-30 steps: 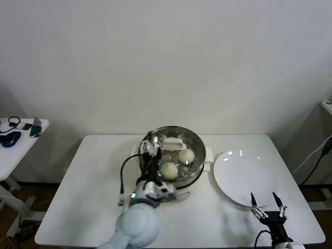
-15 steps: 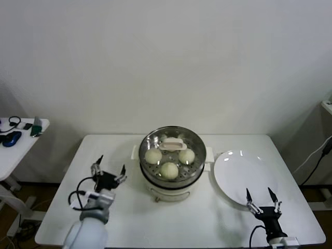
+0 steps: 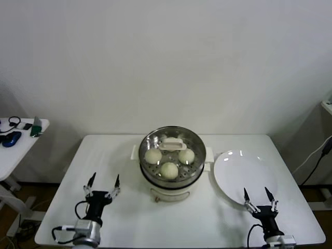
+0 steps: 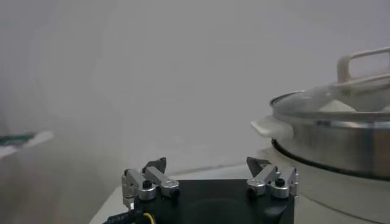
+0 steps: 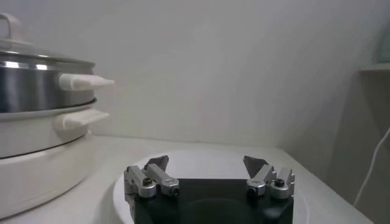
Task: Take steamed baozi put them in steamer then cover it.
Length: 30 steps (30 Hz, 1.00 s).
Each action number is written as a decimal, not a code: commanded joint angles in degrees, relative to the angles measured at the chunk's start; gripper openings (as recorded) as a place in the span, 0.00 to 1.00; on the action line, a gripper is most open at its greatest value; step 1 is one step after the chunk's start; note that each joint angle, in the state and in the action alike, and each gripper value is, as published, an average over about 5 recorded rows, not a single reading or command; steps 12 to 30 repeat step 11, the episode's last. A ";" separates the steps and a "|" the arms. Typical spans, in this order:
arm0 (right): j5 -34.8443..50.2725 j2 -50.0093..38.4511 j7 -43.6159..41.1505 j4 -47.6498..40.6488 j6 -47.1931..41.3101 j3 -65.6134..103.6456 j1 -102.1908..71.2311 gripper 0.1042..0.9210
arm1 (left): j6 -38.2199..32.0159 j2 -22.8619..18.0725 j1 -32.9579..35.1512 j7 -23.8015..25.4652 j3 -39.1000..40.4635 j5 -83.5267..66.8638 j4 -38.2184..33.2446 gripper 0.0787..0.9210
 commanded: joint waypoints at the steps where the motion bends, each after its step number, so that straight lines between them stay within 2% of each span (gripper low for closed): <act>1: 0.81 -0.65 -0.41 -1.41 0.67 -0.98 0.79 0.88 | -12.02 -1.81 3.12 -0.85 -2.16 -5.15 6.05 0.88; 30: 1.08 -0.80 -0.39 -1.61 0.96 -2.13 1.05 0.88 | -12.31 -2.52 3.24 -0.30 -2.21 -3.83 6.03 0.88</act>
